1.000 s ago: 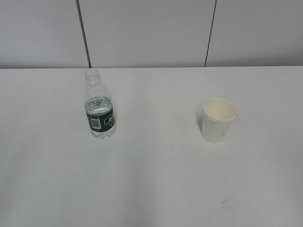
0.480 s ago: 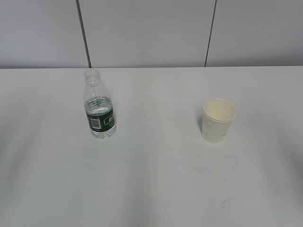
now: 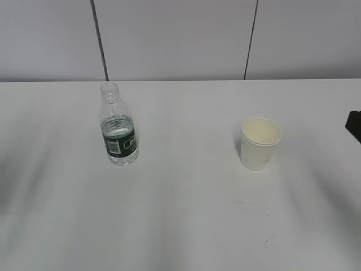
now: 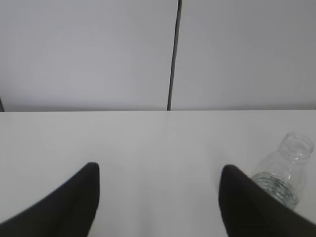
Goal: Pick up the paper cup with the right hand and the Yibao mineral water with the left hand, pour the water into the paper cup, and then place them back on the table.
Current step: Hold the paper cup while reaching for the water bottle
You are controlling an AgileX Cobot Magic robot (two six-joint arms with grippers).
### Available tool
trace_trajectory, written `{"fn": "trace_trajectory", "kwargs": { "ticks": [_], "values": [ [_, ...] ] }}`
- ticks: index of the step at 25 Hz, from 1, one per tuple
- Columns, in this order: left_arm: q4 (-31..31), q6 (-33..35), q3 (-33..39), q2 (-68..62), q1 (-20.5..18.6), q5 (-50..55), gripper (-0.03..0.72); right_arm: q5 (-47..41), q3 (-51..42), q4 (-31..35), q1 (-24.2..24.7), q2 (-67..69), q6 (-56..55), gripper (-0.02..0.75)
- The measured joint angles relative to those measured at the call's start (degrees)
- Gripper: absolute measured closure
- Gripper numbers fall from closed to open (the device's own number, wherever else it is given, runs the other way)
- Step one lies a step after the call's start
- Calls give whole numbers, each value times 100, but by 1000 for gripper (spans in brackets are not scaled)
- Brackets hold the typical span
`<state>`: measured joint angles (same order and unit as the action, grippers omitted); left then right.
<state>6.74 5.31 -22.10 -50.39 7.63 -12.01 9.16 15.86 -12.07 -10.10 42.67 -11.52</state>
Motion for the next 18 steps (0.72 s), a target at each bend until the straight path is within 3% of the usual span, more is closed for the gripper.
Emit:
{"fn": "trace_trajectory", "kwargs": {
  "ticks": [8, 13, 18],
  "values": [
    [-64, 0, 530, -1393, 577, -2036, 220, 1896, -426, -19, 0, 1583, 52, 187],
    [-412, 0, 536, -1919, 613, -2827, 220, 3495, -426, -8, 0, 3036, 145, 187],
    [-515, 0, 536, -2022, 613, -2955, 220, 5236, -426, 198, 0, 4383, 152, 187]
  ]
}}
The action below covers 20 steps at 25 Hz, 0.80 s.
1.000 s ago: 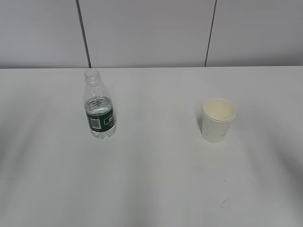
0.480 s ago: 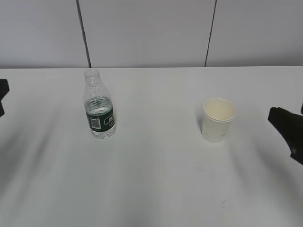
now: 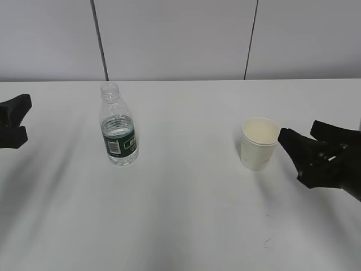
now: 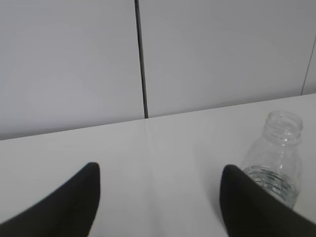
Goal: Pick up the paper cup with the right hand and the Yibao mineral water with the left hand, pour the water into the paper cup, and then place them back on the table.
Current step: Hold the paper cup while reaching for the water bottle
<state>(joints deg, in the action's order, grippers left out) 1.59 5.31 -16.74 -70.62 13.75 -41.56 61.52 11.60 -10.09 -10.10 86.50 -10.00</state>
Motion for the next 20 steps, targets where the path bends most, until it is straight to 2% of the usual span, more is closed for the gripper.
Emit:
{"fn": "trace_trajectory", "kwargs": {
  "ticks": [6, 14, 20],
  "values": [
    [-23, 0, 0, 0, 0, 0, 220, 307, 34, 538, 0, 999, 28, 187],
    [-41, 0, 0, 0, 0, 45, 220, 387, 71, 611, 0, 1484, 127, 187],
    [-47, 0, 0, -11, 0, 521, 220, 396, 81, 624, 0, 1638, 127, 187]
  ]
}}
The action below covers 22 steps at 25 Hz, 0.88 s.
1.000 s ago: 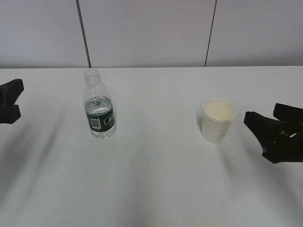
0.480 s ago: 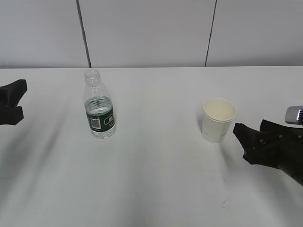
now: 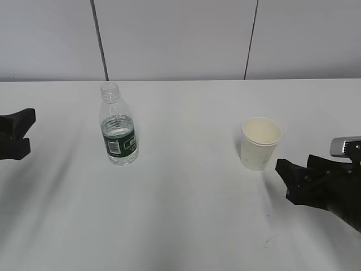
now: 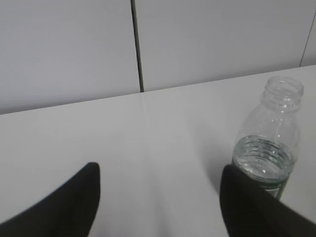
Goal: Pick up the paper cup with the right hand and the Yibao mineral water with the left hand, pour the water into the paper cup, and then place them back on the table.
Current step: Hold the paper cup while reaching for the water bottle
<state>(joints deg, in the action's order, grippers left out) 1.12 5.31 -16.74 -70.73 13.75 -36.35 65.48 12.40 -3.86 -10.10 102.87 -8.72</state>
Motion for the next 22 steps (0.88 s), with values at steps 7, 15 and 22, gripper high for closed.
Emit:
{"fn": "trace_trajectory", "kwargs": {
  "ticks": [7, 15, 22],
  "values": [
    [-658, -250, 0, -452, 0, -294, 220, 10, 82, -49, 0, 0, 0, 166],
    [-1562, -531, 0, -1740, 6, -1674, 220, 10, 94, -97, 0, 0, 0, 130],
    [-1578, -531, -10, -2366, 6, -2500, 220, 22, 394, -118, 0, 233, 28, 129]
  ]
}}
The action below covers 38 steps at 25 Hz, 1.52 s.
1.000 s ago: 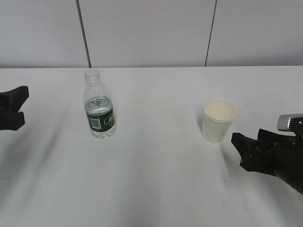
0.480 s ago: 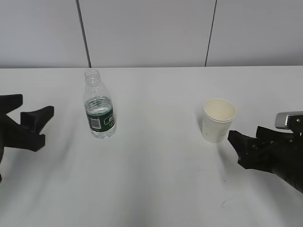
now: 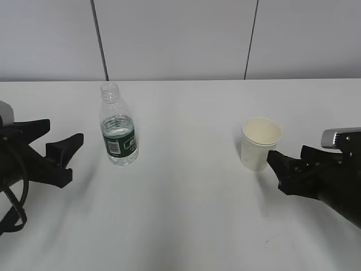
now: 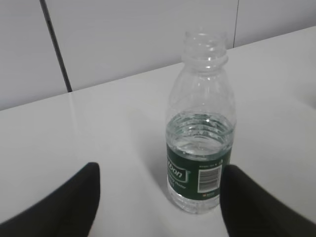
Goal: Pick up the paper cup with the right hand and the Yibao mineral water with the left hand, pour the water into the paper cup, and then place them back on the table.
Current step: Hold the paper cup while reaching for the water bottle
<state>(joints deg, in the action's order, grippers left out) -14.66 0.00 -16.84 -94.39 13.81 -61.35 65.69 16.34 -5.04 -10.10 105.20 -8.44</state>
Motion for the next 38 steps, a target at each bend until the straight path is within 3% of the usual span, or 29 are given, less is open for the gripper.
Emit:
{"fn": "trace_trajectory", "kwargs": {
  "ticks": [18, 38],
  "values": [
    [-9, 0, 0, -478, 0, -379, 220, 0, 1221, -297, 0, 1470, 0, 129],
    [-223, 0, 0, -478, 0, -384, 220, 0, 1804, -306, 0, 1807, 5, 129]
  ]
}}
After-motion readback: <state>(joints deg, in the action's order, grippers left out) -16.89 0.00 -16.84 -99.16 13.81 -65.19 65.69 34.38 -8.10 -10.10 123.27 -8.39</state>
